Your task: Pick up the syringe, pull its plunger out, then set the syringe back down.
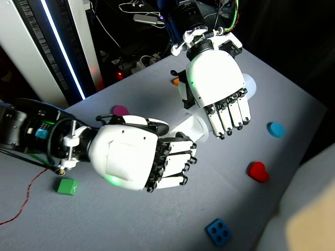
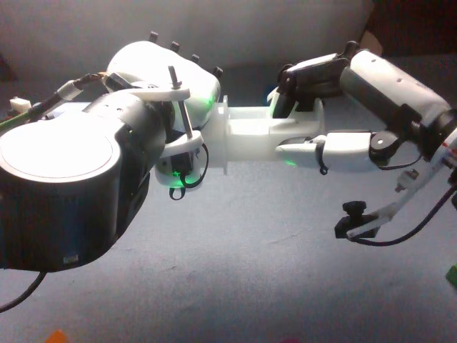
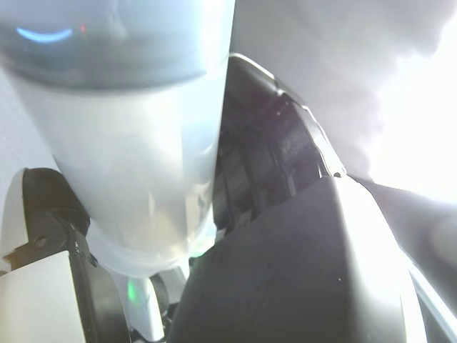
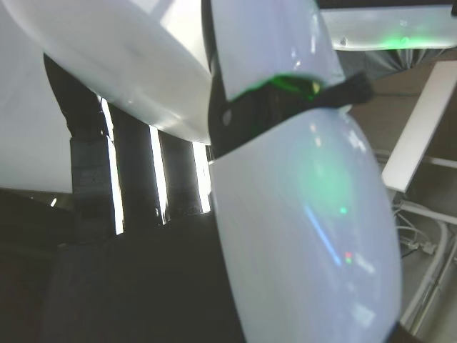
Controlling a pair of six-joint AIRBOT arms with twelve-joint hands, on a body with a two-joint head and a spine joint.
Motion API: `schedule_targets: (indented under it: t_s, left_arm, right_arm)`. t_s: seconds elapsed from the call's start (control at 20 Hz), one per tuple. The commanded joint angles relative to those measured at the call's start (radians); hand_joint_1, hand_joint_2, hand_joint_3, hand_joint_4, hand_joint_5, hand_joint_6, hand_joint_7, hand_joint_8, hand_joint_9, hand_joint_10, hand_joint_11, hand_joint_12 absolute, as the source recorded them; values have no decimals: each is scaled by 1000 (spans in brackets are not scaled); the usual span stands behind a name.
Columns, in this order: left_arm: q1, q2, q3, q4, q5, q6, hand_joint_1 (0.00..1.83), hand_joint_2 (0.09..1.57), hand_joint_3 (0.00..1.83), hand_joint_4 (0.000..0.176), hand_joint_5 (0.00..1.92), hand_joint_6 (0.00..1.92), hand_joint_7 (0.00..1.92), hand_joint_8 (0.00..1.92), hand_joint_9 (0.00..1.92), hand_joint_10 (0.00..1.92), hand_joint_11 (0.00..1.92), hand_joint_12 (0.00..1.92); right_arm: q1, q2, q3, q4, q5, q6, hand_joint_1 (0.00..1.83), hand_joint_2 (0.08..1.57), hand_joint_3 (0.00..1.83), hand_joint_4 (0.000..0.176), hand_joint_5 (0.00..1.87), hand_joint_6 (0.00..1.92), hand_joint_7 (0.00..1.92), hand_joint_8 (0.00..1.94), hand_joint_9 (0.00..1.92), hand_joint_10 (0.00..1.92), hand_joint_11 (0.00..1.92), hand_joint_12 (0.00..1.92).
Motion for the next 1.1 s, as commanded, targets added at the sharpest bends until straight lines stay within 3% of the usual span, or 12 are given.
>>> schedule_targets:
  t_s: [0.0, 0.15, 0.25, 1.05]
  left_arm:
    - [-4, 14, 8, 87, 96, 58, 1273, 1331, 1, 0, 504, 1589, 587, 1595, 571, 1706, 402, 1509]
    - [-4, 14, 7, 87, 96, 58, 1272, 1328, 0, 0, 590, 1556, 552, 1595, 542, 1718, 402, 1519]
    - [-5, 16, 6, 87, 96, 58, 1273, 1329, 0, 0, 528, 1568, 590, 1585, 562, 1719, 409, 1514]
    - [1, 19, 3, 87, 96, 58, 1270, 1332, 0, 0, 597, 1558, 534, 1633, 526, 1706, 392, 1474]
  right_arm:
    - [3, 25, 9, 16, 147, -12, 1490, 1107, 0, 0, 771, 1050, 1012, 810, 1021, 986, 856, 1553]
    - [-2, 48, 1, 10, 150, -3, 1491, 1106, 0, 0, 776, 1050, 1012, 811, 1024, 980, 853, 1554]
    - [-10, 65, 1, -2, 153, 6, 1492, 1101, 0, 0, 794, 1040, 1020, 794, 1042, 955, 847, 1549]
    - [-38, 149, 3, -3, 175, 49, 1491, 1102, 0, 0, 790, 1054, 1012, 792, 1041, 956, 856, 1544]
